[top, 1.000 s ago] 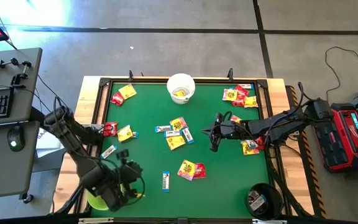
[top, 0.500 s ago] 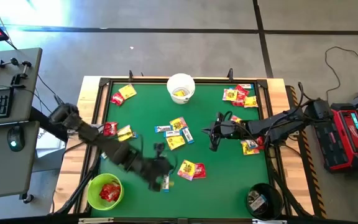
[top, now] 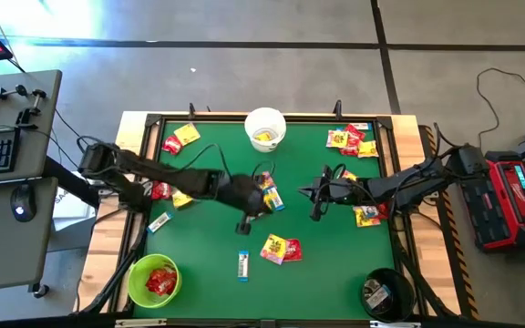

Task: Sort candy by brand, put in halloween buckets
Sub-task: Put the red candy into the green bucket

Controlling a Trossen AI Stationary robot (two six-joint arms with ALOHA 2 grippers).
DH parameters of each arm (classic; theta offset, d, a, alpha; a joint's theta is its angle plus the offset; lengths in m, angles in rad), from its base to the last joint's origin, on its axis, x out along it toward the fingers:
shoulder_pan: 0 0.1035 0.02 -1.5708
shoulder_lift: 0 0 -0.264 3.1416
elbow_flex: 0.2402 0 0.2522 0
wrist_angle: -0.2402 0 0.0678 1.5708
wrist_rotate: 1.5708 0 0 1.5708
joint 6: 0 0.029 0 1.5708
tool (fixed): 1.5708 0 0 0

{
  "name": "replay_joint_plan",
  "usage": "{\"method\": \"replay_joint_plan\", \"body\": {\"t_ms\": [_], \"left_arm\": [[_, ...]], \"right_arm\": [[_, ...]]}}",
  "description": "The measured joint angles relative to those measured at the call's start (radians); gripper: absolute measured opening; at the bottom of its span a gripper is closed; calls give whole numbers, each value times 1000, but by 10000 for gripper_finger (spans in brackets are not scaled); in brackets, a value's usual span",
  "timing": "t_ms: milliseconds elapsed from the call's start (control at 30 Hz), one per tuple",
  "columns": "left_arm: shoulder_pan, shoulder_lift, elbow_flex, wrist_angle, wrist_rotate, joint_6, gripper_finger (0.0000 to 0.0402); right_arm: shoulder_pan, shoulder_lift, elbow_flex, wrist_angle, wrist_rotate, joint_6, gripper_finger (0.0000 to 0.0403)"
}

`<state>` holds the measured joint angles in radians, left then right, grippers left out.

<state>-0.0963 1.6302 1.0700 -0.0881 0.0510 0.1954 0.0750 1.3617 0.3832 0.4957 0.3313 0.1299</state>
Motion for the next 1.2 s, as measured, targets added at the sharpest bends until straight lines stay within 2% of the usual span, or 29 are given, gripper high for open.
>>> {"method": "replay_joint_plan", "body": {"t_ms": [100, 233, 400, 667, 833, 1100, 1200], "left_arm": [[54, 0, -11, -6, 66, 32, 0], [102, 0, -11, -3, 166, 52, 0], [122, 0, -10, 3, 203, 45, 0], [109, 0, -10, 7, 193, -5, 0], [74, 0, -10, -33, 99, -3, 0], [70, -3, -4, -232, 61, -27, 0], [69, -8, 29, -382, -3, -22, 0]], "right_arm": [[7, 0, 0, 1, 10, 25, 0], [37, 0, 0, 3, 100, 26, 0], [45, 0, 0, 2, 131, 31, 0], [75, -1, 0, -10, 139, 51, 0], [76, -2, 0, -24, 140, 46, 0], [62, -2, 1, -46, 124, 53, 0], [62, -2, 1, -47, 123, 54, 0]]}}
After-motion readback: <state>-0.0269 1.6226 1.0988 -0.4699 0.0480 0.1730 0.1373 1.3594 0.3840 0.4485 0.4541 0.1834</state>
